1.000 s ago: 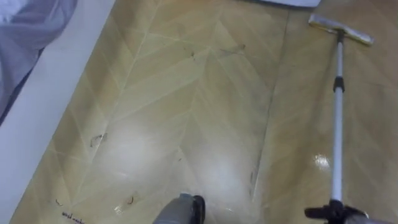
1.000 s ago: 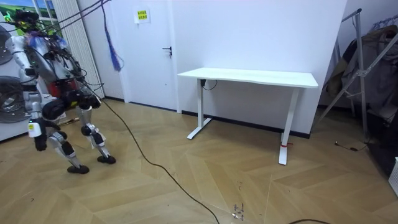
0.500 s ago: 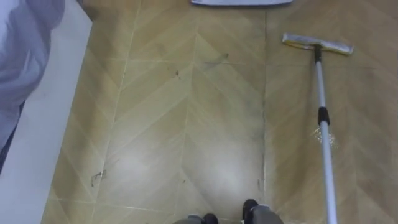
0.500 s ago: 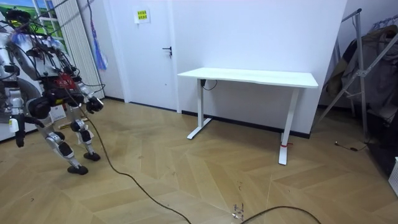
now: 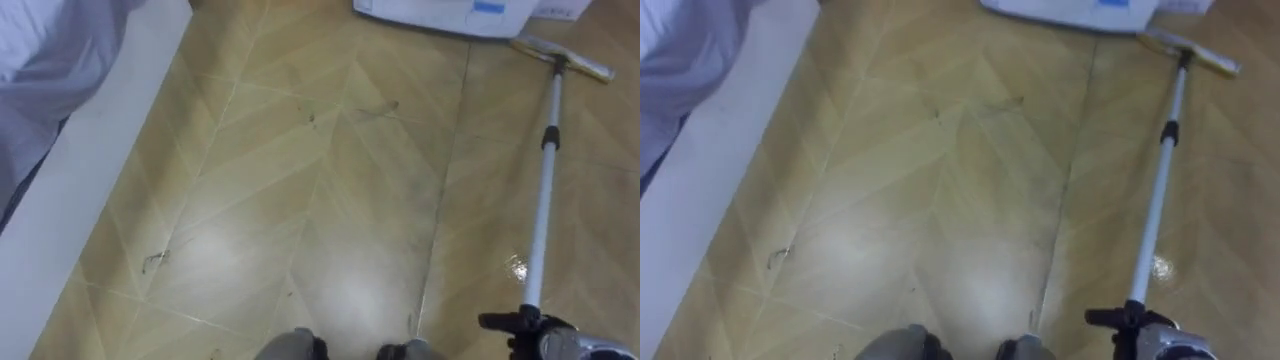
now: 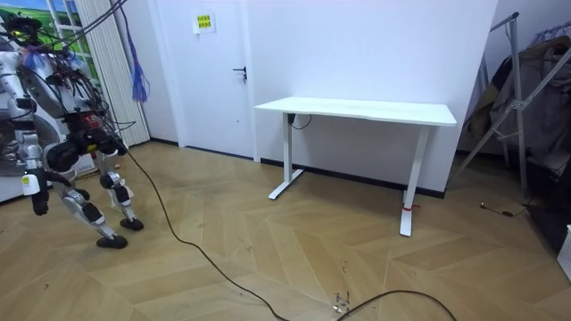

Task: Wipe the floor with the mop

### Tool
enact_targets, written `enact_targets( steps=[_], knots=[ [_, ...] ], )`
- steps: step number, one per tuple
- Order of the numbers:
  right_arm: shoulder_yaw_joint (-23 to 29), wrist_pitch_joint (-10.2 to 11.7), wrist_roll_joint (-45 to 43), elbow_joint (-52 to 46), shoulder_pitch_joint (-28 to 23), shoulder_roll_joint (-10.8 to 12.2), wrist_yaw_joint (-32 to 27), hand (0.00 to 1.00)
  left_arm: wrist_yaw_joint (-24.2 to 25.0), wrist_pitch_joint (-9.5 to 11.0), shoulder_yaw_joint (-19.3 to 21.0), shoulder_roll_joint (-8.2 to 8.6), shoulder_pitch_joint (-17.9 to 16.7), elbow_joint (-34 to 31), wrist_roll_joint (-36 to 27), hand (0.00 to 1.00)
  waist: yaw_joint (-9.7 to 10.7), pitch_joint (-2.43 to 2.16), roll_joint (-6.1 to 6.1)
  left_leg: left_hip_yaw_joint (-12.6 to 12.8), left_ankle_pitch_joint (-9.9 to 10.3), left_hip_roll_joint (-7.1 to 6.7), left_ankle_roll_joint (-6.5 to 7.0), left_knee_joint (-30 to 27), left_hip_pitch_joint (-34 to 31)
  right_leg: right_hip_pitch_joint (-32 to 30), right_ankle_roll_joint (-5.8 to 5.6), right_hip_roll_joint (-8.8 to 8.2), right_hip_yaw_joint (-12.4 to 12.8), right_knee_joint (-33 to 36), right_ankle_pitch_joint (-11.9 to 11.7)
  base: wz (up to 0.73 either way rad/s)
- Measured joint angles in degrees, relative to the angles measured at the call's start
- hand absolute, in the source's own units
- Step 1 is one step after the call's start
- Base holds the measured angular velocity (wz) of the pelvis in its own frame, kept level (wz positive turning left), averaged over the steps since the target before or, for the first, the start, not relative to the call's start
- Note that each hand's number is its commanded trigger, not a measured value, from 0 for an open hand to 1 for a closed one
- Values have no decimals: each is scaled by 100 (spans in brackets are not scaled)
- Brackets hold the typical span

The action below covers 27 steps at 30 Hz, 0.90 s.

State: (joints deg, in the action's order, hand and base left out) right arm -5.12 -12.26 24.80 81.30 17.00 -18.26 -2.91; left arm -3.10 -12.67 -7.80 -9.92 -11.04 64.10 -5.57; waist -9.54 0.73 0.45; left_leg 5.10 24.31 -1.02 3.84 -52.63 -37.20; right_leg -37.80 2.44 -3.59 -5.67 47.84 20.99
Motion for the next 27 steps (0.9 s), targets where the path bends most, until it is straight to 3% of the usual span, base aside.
enact_targets(
  steps=[1, 2, 3, 4, 9, 11, 12, 17, 22, 24, 27],
  knots=[
    [-4, 62, 11, 0, -199, 7, -9, 100, 10, 15, 103, 1, 43, -9, 81, 0, 34, -29, 65, -17, 107, -20, 56, 165, 90, -21, -55, 31, 39, 14, 13, 28],
    [-15, 79, 26, 11, -290, 30, -9, 100, 5, 15, 134, 1, 68, -6, 86, 0, 41, -25, 65, -2, 144, -21, 123, 235, 143, -18, -79, 51, 58, 4, 8, 25],
    [-35, 101, 39, 32, -481, 103, -5, 100, -6, 10, 169, 5, 96, -3, 93, 0, 54, -6, 40, 123, 204, 12, 275, 406, 267, 36, -117, 78, 101, -30, -10, 12],
    [-63, 113, 53, 97, -656, 176, -5, 100, -12, 5, 199, 46, 95, 14, 85, 0, 89, 37, 39, 186, 203, 27, 319, 502, 446, 204, -142, 72, 93, -109, -25, 6],
    [-275, 91, -323, 193, -1304, 360, -228, 100, -160, -100, 280, 283, 120, 48, 201, 0, 309, 51, 108, 311, 181, -1, 390, 921, 1020, 710, -195, -20, 93, -272, -82, -5],
    [-268, 80, -617, 237, -1447, 429, -366, 100, -195, -95, 322, 287, 165, 65, 196, 0, 429, 46, 128, 322, 137, 7, 353, 1084, 1202, 880, -190, 16, 77, -535, -124, -14],
    [-268, 54, -791, 226, -1506, 475, -466, 100, -257, -97, 321, 280, 192, 69, 172, 0, 479, 7, 190, 322, 55, 26, 319, 1234, 1281, 954, -168, 69, 82, -720, -219, -15],
    [-258, -33, -1215, 209, -1612, 509, -466, 100, -423, -108, 490, 274, 281, 107, 149, 0, 631, 8, 141, 417, -328, 27, 213, 2153, 1927, 1509, -99, 152, 67, -1522, -542, -14],
    [-134, -176, -1650, 54, -1773, 507, -315, 100, -423, -118, 561, 239, 186, 62, 424, 0, 672, 6, -58, 359, -625, 37, 57, 3064, 2805, 2342, -10, 264, -18, -2306, -690, 3],
    [-74, -247, -1823, 3, -1842, 510, -272, 100, -417, -126, 695, 238, 102, 48, 701, 0, 668, -28, -123, 332, -683, 49, 8, 3319, 3081, 2603, 7, 313, -33, -2529, -716, 4],
    [-36, -285, -2005, -22, -1899, 513, -221, 100, -410, -245, 748, 230, 10, 30, 973, 0, 667, -30, -176, 321, -711, 76, -32, 3482, 3462, 2968, 19, 378, -42, -2774, -714, 1]
  ],
)
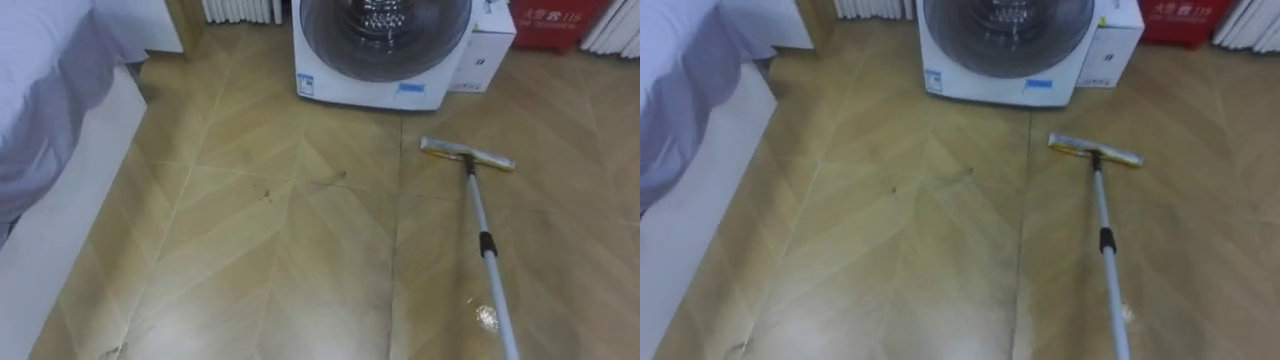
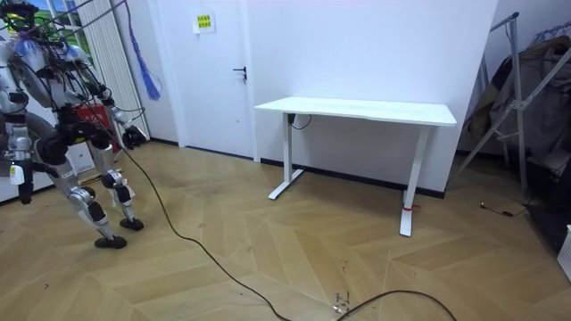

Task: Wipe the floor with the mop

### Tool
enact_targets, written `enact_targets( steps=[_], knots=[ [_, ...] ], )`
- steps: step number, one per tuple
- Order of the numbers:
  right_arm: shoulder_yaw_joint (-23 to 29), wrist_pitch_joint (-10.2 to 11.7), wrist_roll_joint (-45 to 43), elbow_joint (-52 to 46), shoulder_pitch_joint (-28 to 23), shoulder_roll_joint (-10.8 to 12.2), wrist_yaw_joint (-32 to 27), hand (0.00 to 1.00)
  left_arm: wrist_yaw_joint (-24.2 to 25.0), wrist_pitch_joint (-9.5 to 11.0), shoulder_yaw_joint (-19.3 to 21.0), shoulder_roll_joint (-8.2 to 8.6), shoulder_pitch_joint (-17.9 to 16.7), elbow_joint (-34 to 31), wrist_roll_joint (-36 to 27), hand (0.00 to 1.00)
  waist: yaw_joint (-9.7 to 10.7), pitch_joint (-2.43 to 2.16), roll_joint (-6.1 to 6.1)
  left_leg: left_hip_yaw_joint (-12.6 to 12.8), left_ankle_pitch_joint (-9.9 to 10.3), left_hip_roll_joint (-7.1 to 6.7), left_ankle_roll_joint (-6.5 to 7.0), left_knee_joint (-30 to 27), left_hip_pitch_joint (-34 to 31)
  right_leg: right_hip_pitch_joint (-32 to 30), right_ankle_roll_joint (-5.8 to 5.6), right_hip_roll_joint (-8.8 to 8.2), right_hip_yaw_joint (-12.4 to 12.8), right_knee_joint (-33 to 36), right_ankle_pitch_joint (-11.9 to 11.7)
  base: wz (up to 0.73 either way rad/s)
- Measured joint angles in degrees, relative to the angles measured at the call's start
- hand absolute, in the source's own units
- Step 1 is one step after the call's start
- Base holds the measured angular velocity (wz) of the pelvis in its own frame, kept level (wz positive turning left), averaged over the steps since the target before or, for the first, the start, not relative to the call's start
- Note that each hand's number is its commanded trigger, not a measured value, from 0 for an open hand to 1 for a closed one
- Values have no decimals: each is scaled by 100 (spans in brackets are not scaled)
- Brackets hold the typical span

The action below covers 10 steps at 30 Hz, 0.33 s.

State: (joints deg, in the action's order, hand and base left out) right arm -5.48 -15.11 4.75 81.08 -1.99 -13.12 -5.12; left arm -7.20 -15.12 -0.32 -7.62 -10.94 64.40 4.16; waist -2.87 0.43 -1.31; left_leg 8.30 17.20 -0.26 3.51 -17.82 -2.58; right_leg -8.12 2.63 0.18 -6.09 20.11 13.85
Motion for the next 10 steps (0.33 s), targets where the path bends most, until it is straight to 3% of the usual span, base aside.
enact_targets(
  steps=[2, 10],
  knots=[
    [-1, -6, -28, -3, -5, 1, 17, 100, 5, -91, -11, 5, -21, 15, 0, 0, 2, 25, -36, -16, -14, 1, -19, 75, 224, 238, 1, 22, -2, -127, 0, -4],
    [99, -102, -35, -151, -149, 279, 153, 100, 14, -150, 47, 8, -19, 1, 47, 0, 124, 29, -95, -162, -14, -3, -21, 267, 769, 924, -33, 73, -54, -483, -25, 3]
  ],
)
